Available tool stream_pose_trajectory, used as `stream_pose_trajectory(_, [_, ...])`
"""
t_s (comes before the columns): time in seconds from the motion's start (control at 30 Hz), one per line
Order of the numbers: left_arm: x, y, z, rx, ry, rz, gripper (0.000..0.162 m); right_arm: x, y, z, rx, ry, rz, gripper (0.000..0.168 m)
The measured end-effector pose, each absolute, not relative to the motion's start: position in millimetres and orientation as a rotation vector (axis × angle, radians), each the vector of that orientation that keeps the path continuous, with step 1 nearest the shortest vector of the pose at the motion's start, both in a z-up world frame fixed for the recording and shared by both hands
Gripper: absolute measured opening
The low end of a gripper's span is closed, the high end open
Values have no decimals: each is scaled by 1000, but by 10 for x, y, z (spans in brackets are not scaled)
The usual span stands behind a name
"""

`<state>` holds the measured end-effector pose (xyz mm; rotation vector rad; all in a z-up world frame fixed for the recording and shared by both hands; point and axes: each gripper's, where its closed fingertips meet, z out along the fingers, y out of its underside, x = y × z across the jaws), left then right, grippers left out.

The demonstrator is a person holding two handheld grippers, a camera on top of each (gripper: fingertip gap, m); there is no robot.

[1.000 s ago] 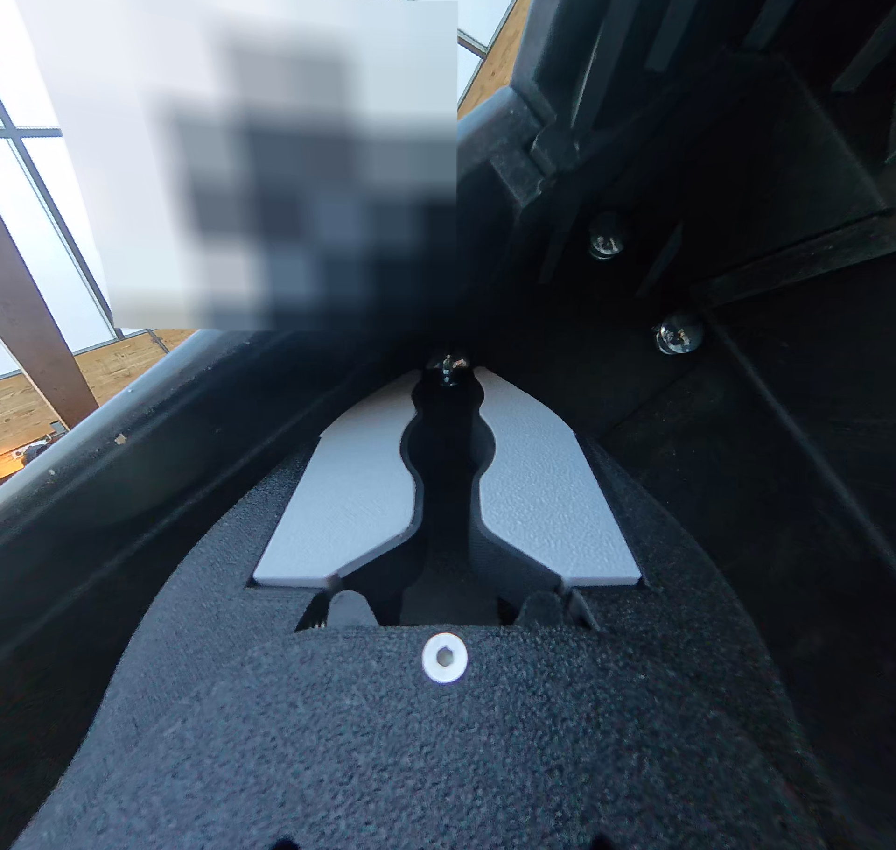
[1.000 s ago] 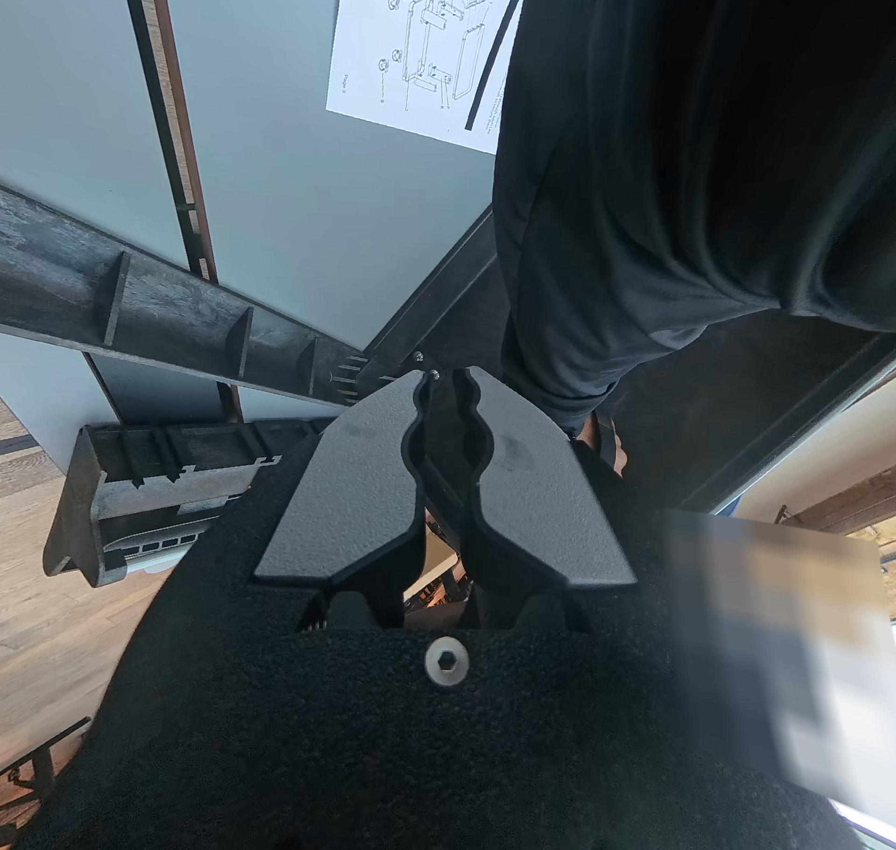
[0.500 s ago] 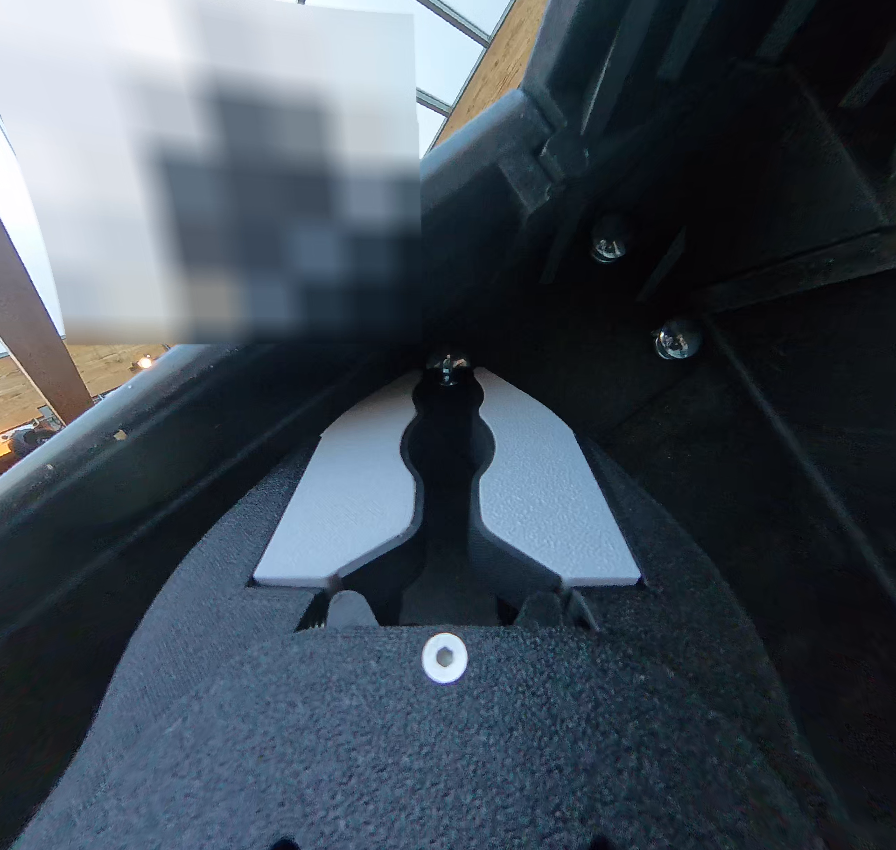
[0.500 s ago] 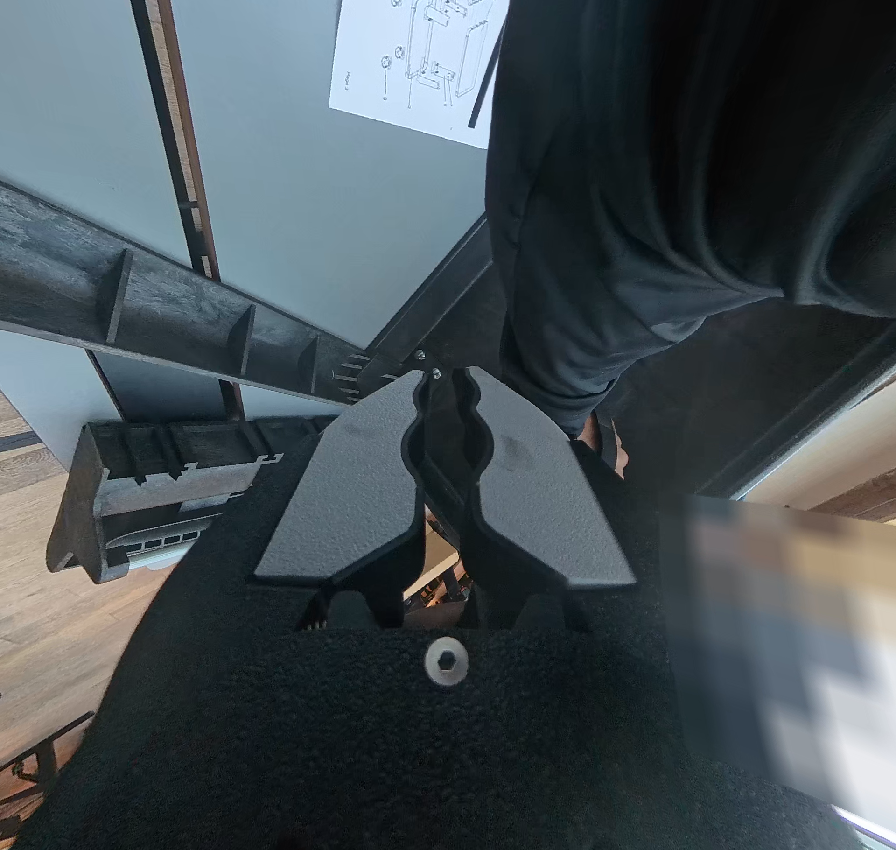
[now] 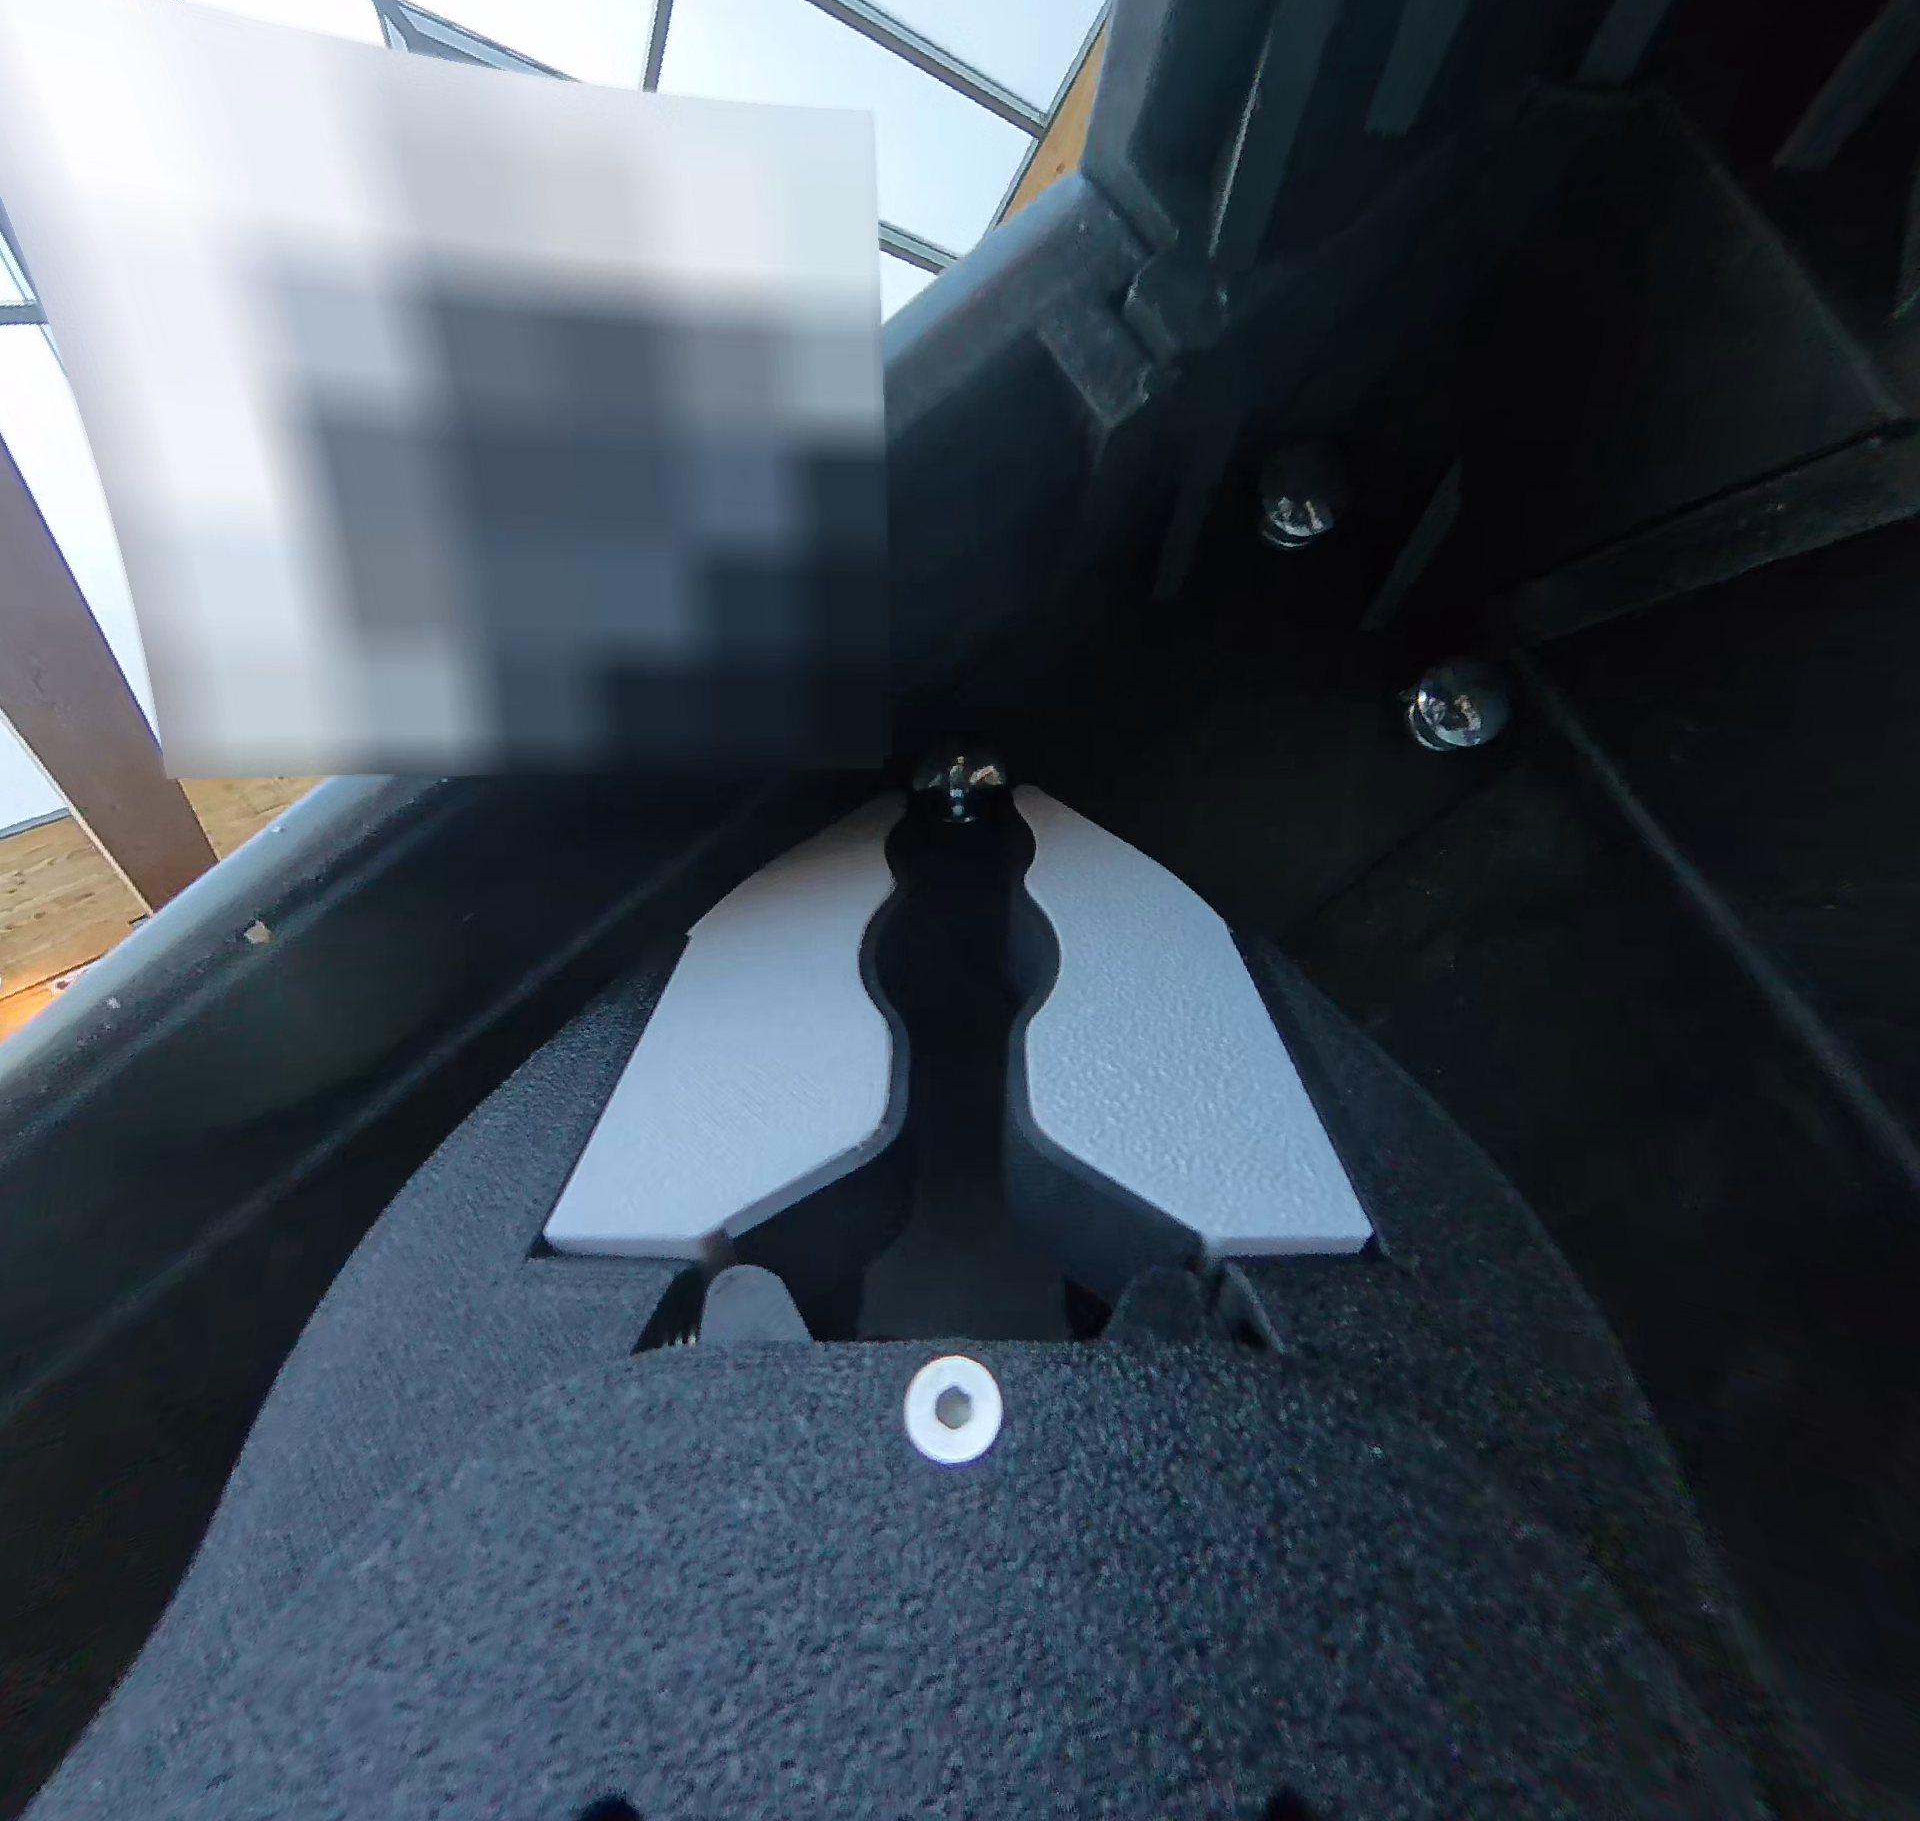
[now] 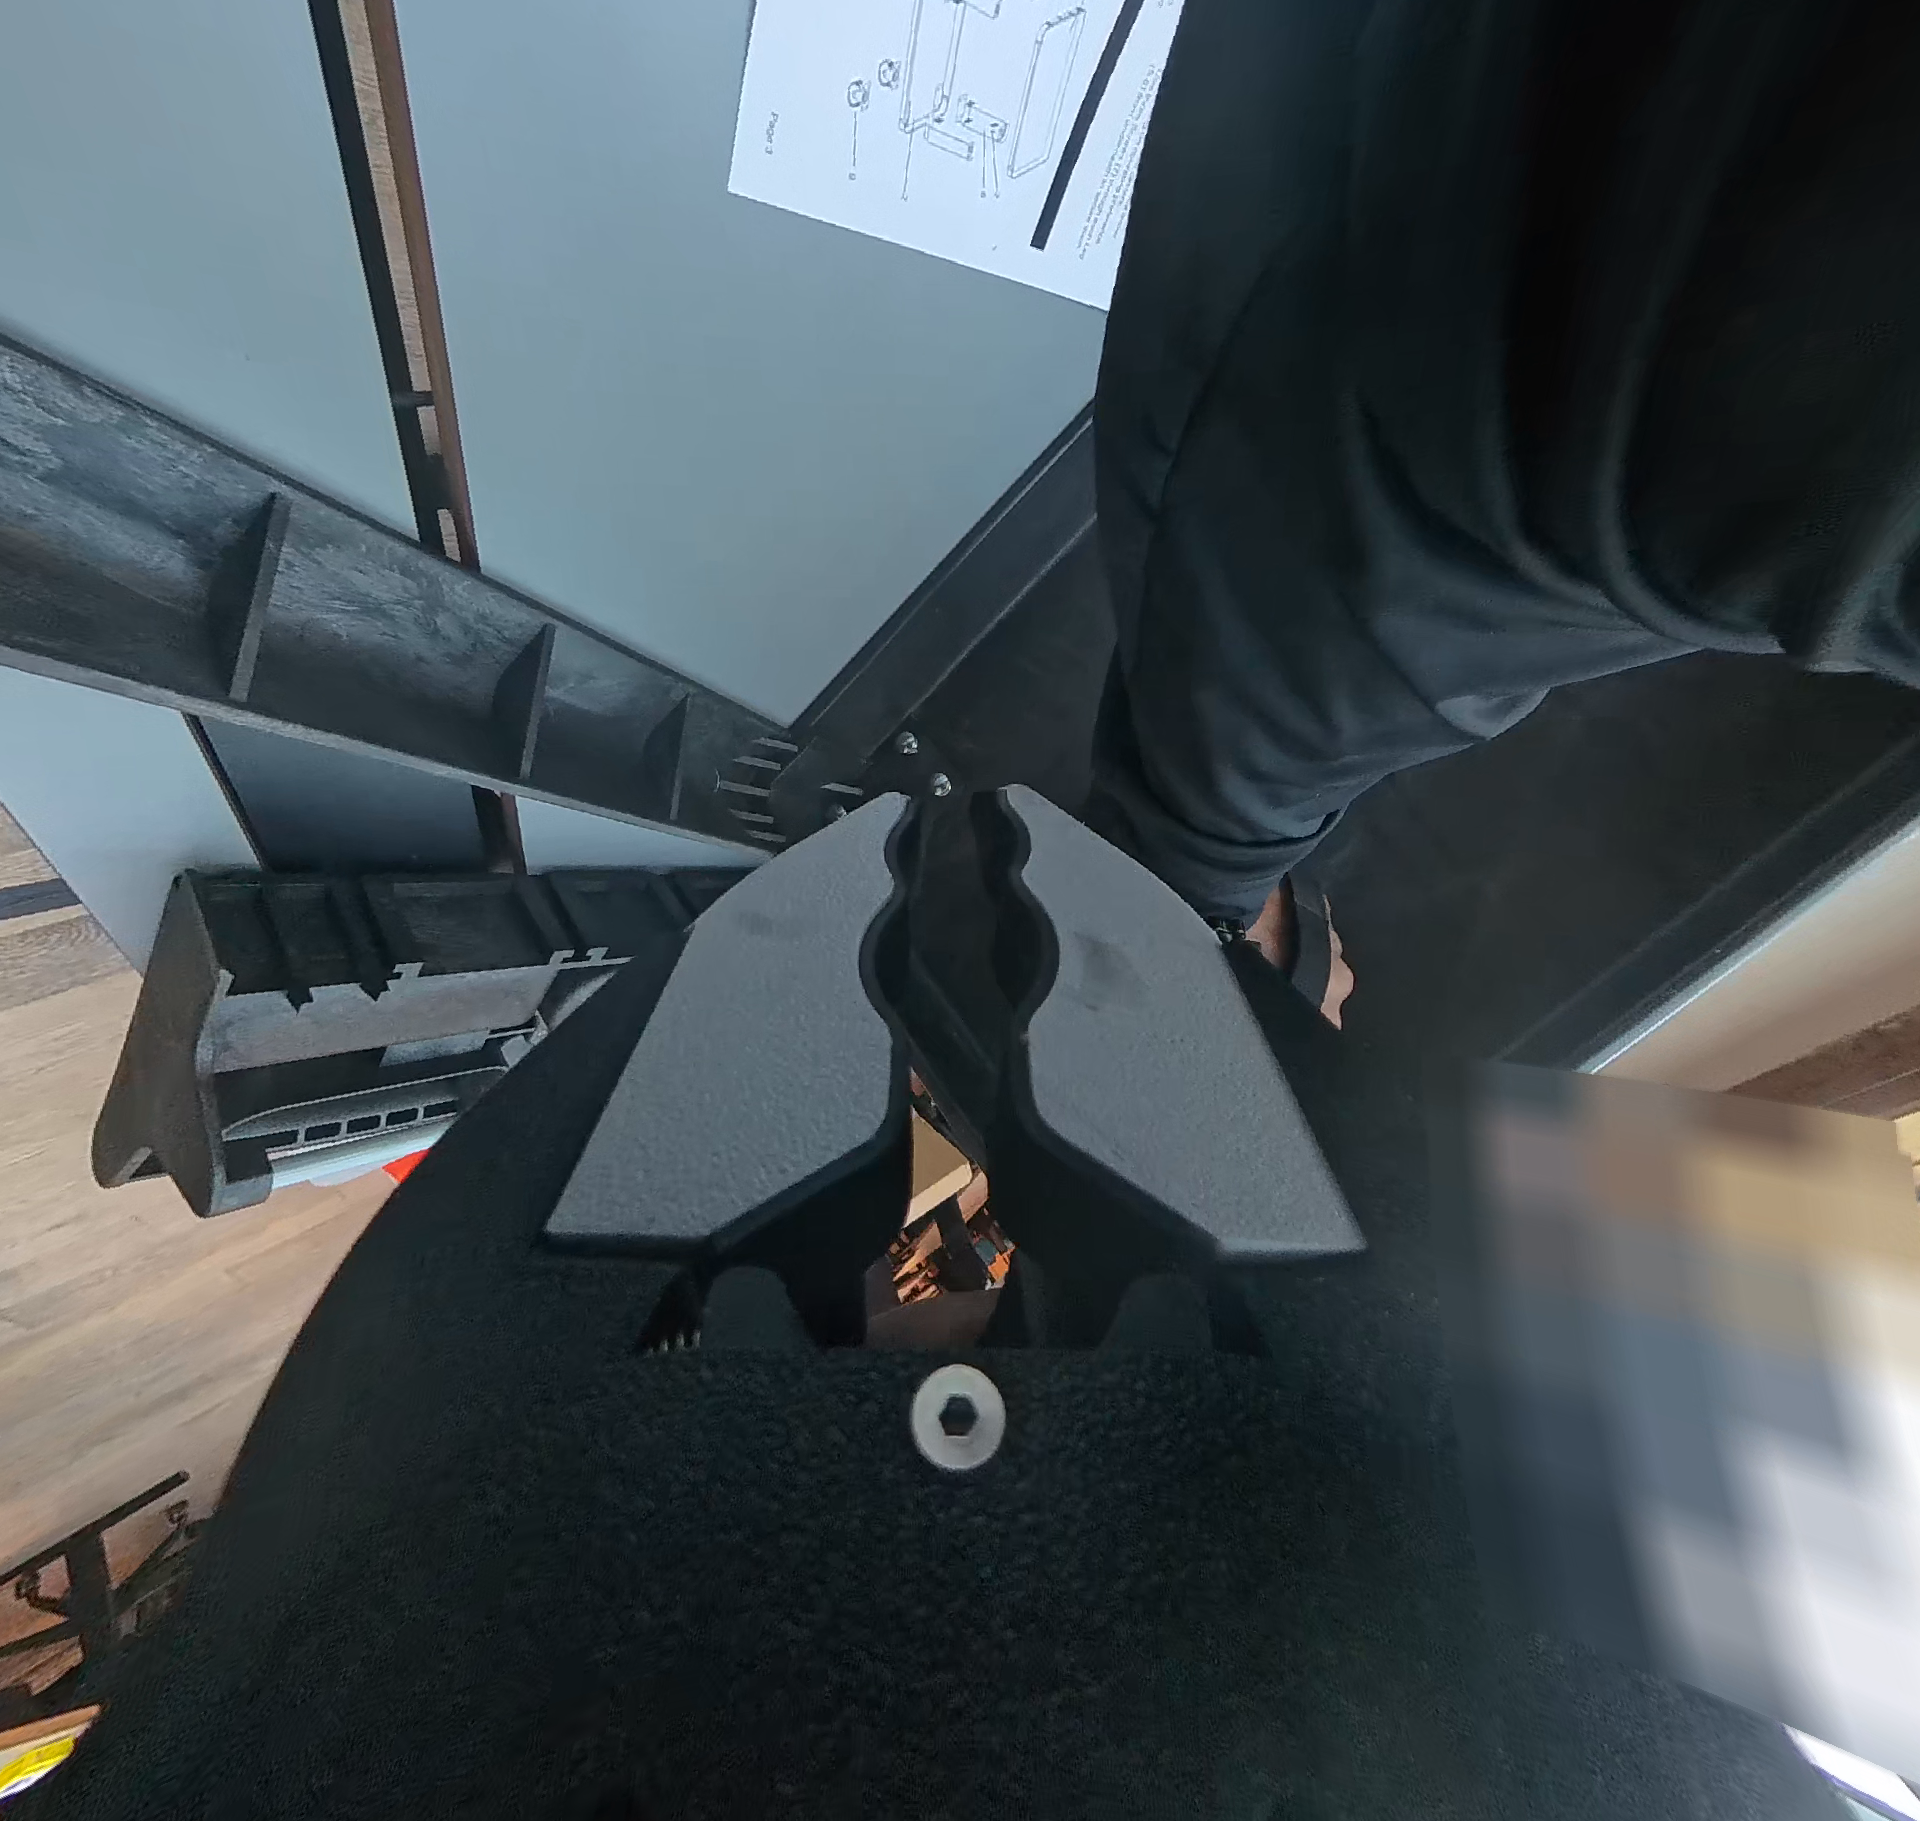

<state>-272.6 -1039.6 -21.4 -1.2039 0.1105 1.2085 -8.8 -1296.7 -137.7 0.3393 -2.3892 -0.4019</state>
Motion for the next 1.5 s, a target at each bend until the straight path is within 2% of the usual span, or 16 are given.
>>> stream_pose_trajectory(0.03, [-2727,-10397,-213,-1203,110,1209,14,-87,-12966,-1379,339,-2390,-402,13])
stream_pose_trajectory(0.97, [-2729,-10412,-234,-1245,131,1256,11,-69,-12954,-1416,329,-2404,-405,14])
stream_pose_trajectory(1.2, [-2635,-10408,-251,-1233,145,1261,27,-42,-12989,-1416,319,-2412,-383,14])
stream_pose_trajectory(1.3, [-2614,-10407,-177,-1215,130,1265,26,-59,-12993,-1381,317,-2410,-364,14])
stream_pose_trajectory(1.37, [-2604,-10399,-137,-1200,132,1281,17,-64,-12998,-1369,309,-2408,-355,14])
stream_pose_trajectory(1.5, [-2633,-10378,-124,-1209,137,1254,15,-58,-12995,-1374,322,-2405,-359,14])
